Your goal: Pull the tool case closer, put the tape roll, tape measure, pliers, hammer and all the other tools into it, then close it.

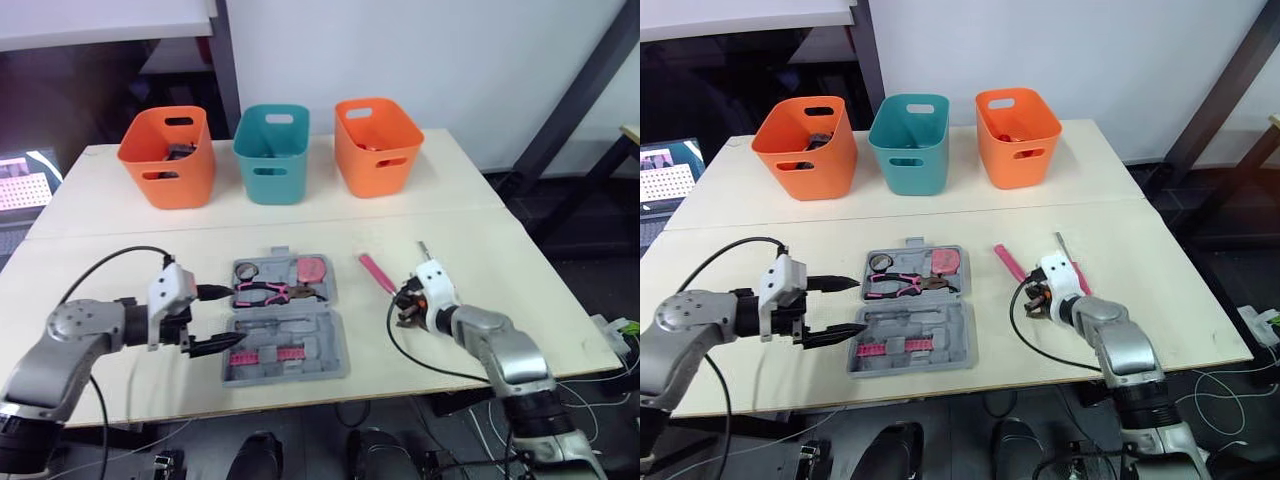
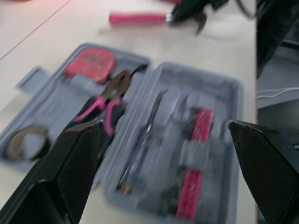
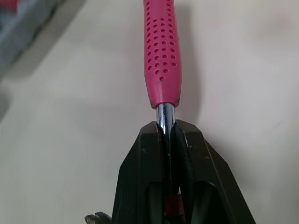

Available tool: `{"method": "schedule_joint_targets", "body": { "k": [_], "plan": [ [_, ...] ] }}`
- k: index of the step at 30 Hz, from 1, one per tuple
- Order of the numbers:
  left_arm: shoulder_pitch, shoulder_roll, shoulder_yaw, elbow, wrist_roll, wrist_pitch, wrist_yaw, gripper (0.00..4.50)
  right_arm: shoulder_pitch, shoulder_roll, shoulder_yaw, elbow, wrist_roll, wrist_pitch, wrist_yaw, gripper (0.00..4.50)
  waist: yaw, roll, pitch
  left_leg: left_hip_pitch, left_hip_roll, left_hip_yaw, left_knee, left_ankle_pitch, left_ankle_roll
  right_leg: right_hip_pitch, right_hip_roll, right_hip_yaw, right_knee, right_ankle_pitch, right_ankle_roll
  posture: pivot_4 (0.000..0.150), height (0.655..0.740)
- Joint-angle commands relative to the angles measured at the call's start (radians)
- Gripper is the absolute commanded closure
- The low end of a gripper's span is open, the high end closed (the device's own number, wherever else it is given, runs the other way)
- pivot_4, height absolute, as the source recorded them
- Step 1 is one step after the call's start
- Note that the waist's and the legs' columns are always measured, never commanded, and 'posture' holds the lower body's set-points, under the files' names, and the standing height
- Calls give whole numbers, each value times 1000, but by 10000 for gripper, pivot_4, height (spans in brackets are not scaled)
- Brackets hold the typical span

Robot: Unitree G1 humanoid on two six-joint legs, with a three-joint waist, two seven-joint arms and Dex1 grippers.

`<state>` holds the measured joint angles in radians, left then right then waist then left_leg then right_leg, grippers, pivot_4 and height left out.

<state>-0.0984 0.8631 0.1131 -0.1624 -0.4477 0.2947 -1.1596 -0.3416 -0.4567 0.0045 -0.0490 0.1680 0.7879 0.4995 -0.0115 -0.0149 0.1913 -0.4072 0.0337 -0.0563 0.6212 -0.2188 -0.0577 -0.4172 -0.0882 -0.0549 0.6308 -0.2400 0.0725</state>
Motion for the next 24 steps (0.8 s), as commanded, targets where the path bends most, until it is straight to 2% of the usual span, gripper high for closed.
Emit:
{"method": "schedule_joint_targets", "body": {
  "k": [1,6,14,19,24],
  "plan": [
    [17,29,52,25,9,-49,-25,0,-62,-44,-18,-111,21,52,14,44889,0,0,0,0,0,0,0,0,0,0,0,0,0,0,0,1500,7400],
    [60,47,101,84,16,-93,-35,0,-185,-155,57,-209,49,172,114,44889,-2,0,0,-1,0,1,-1,0,0,-2,0,0,0,0,0,1500,7400],
    [162,39,188,120,17,-139,-23,0,-434,-373,223,-297,198,197,516,44889,-3,0,0,-2,0,2,-3,0,0,-5,0,1,-1,0,0,1500,7400],
    [273,28,260,125,19,-171,-18,0,-576,-419,361,-344,257,316,650,44889,-3,0,0,-2,0,2,-4,0,0,-6,0,1,-1,0,0,1500,7400],
    [408,7,324,91,12,-201,-20,0,-696,-344,484,-333,269,487,614,44889,-8,0,0,-2,1,4,-5,0,0,-8,0,2,0,0,-1,1500,7400]
  ]
}}
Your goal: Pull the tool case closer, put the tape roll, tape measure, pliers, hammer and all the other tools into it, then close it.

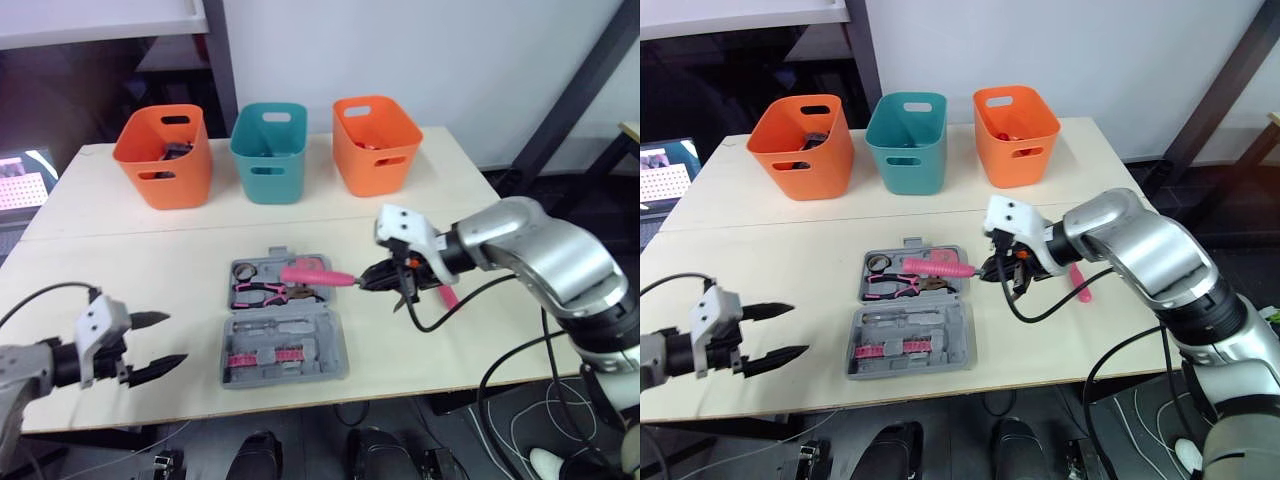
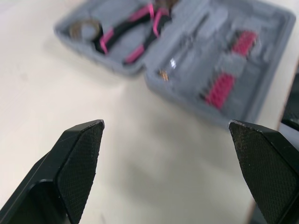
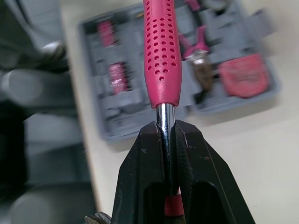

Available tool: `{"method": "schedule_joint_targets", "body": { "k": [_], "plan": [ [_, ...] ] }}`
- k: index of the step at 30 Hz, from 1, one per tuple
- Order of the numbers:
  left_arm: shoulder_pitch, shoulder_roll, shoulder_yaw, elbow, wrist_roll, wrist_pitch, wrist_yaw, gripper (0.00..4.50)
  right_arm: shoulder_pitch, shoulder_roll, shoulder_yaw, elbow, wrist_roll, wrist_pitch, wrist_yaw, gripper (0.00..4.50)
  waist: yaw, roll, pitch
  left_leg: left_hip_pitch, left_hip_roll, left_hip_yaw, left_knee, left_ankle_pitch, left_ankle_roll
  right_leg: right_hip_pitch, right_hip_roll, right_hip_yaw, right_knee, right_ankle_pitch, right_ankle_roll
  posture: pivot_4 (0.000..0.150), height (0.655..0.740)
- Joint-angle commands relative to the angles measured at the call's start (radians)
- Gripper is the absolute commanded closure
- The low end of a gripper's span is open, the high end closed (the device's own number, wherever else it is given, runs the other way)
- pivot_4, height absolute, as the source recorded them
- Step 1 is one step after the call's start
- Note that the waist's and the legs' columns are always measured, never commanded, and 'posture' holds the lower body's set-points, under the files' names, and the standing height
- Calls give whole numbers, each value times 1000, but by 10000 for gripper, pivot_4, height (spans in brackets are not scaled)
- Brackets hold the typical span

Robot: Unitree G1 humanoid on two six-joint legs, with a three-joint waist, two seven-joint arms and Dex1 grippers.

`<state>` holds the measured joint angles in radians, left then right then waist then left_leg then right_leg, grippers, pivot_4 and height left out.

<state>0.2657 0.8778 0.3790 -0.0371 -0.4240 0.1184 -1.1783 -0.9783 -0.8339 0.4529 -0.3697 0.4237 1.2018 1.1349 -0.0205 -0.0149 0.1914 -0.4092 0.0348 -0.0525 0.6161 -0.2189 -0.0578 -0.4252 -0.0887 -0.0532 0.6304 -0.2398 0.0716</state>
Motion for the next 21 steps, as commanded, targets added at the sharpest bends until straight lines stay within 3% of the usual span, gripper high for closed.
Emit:
{"method": "schedule_joint_targets", "body": {
  "k": [1,6,12,21],
  "plan": [
    [63,-13,70,-44,-16,-24,3,0,-70,45,66,-13,4,80,-28,44889,2,0,0,0,0,0,0,0,0,0,0,0,0,0,0,1500,7400],
    [128,-37,106,-90,-22,-20,18,0,-85,113,212,-13,-36,70,-69,44889,9,-1,0,0,0,0,1,0,0,0,-1,0,-1,0,0,1500,7400],
    [169,-43,136,-122,-23,-16,29,0,-100,255,349,111,-129,6,-144,44889,2,-1,-1,-1,0,0,1,0,0,-1,0,0,1,1,-1,1500,7400],
    [181,-44,153,-117,0,-37,45,0,-114,400,416,330,-233,-108,-164,44889,2,-1,-1,0,0,0,1,0,0,-1,1,0,1,1,-1,1500,7400]
  ]
}}
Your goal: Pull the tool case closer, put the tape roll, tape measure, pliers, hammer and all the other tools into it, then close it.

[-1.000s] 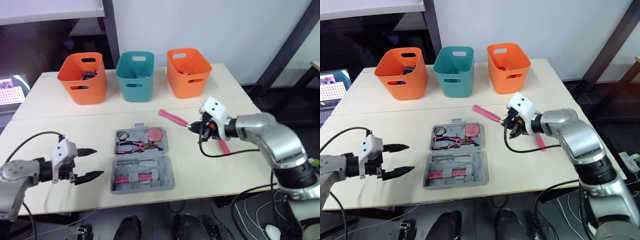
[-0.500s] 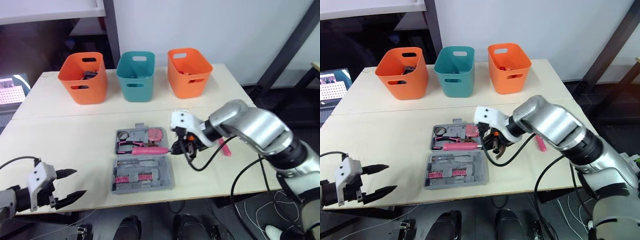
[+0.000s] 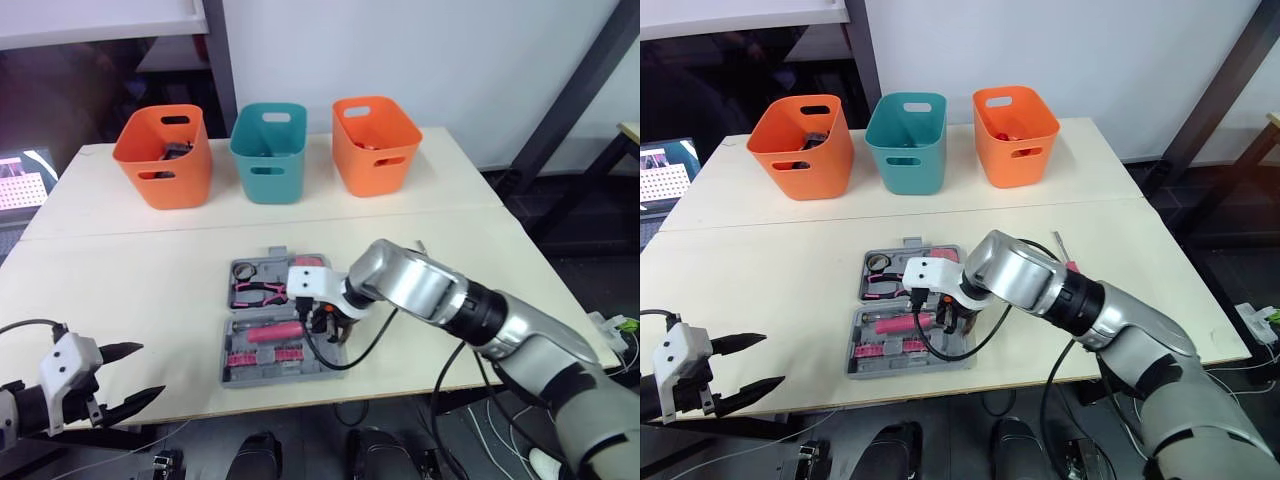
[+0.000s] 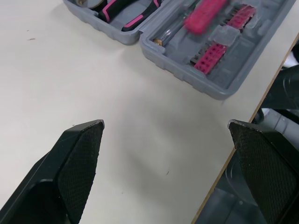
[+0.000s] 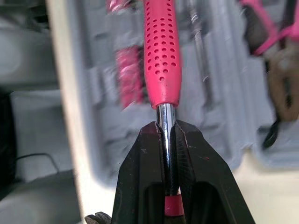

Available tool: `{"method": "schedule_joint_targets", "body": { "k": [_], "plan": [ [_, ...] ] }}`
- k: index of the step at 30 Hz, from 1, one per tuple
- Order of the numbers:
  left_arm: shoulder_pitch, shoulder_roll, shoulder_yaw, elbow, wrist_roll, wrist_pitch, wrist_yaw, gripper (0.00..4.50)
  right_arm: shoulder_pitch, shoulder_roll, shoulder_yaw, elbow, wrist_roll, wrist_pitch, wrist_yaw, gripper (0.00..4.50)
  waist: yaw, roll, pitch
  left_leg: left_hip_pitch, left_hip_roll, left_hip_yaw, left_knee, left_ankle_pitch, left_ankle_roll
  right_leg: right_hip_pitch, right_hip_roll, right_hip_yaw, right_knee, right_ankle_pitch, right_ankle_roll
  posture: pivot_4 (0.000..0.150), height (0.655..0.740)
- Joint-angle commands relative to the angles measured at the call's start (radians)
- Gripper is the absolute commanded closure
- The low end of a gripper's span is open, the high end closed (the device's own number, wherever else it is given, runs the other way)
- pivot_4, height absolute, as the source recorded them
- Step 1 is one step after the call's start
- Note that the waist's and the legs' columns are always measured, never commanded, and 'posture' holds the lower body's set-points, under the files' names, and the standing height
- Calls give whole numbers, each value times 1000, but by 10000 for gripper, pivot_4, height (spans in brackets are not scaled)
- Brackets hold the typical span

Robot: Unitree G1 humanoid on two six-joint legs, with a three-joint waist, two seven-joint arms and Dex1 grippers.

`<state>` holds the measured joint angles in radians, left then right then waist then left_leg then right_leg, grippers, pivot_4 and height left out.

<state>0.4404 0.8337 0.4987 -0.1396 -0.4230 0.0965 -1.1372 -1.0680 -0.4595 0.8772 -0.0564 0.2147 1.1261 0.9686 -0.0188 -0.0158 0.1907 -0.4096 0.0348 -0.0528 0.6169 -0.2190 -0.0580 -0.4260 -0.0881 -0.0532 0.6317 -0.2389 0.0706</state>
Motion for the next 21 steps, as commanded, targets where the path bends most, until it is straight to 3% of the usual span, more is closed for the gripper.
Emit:
{"method": "schedule_joint_targets", "body": {
  "k": [1,21],
  "plan": [
    [6,0,32,-14,0,-18,5,0,-24,39,-6,28,-30,-37,4,44889,1,0,0,0,0,0,0,0,0,0,0,0,0,0,0,1500,7400],
    [-55,23,22,-22,-39,46,-21,0,13,168,18,193,-113,-131,35,44889,-2,0,0,0,0,-1,0,0,0,0,1,0,1,0,0,1500,7400]
  ]
}}
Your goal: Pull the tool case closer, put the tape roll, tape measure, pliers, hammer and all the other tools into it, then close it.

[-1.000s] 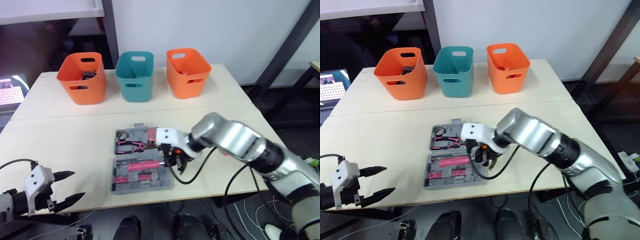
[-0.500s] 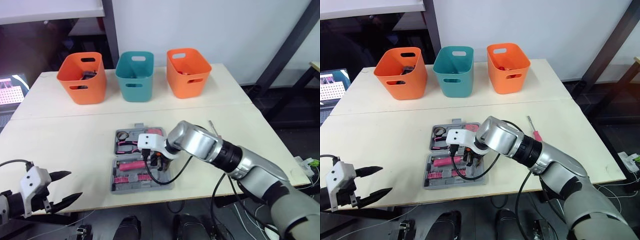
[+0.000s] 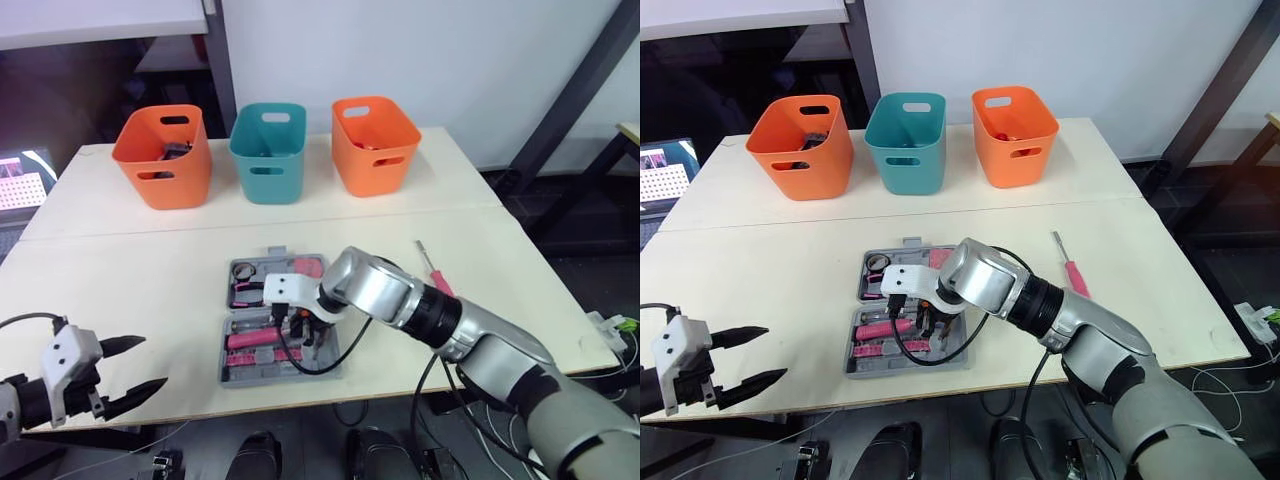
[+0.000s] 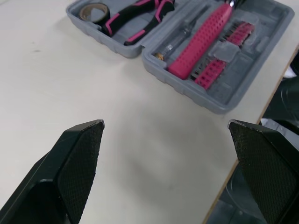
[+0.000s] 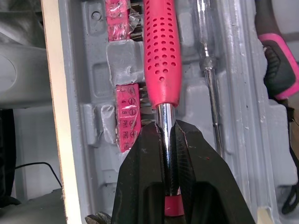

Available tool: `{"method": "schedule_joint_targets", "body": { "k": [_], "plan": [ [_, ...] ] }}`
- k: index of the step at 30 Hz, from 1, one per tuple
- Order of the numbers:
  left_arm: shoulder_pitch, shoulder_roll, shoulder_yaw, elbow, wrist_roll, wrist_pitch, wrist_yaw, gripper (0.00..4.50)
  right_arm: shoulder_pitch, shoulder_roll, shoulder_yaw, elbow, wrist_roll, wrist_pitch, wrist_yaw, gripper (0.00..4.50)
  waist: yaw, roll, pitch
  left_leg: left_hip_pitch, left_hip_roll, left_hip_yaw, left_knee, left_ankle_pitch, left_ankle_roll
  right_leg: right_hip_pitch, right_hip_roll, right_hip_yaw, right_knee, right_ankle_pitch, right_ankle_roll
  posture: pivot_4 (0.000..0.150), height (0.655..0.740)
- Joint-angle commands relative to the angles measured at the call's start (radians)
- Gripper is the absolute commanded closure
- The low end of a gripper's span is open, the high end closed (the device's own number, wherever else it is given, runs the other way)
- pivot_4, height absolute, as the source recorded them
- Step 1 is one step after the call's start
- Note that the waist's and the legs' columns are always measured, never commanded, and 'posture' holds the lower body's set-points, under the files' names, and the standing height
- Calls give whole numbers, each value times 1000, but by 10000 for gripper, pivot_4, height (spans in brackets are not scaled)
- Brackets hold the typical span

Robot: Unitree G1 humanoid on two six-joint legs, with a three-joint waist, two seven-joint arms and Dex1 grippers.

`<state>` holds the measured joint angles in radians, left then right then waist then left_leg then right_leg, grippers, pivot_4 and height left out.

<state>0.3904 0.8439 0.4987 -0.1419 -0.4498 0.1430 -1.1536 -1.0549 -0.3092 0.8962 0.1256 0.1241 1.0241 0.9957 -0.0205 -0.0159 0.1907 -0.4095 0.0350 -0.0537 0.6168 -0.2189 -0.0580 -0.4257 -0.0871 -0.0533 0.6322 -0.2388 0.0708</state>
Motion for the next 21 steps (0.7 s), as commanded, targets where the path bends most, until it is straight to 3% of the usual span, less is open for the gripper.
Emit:
{"method": "schedule_joint_targets", "body": {
  "k": [1,9,16,21],
  "plan": [
    [-6,13,20,-18,-10,-2,-6,0,3,23,-1,23,-28,-38,8,44889,0,0,0,0,0,0,0,0,0,0,0,0,0,0,0,1500,7400],
    [-23,4,-6,-8,2,-10,-6,0,11,52,-21,56,-67,-80,4,44889,-1,0,0,0,0,0,0,0,0,0,1,0,0,0,0,1500,7400],
    [-62,9,-31,19,4,-8,-13,0,18,16,-49,-37,-76,-48,19,12837,2,0,0,0,1,0,0,0,0,0,1,0,0,0,0,1500,7400],
    [-110,17,-70,14,-9,14,-24,0,86,-59,-211,-244,-15,-47,3,12837,6,-1,-1,0,1,0,0,0,0,1,1,0,0,1,1,1500,7400]
  ]
}}
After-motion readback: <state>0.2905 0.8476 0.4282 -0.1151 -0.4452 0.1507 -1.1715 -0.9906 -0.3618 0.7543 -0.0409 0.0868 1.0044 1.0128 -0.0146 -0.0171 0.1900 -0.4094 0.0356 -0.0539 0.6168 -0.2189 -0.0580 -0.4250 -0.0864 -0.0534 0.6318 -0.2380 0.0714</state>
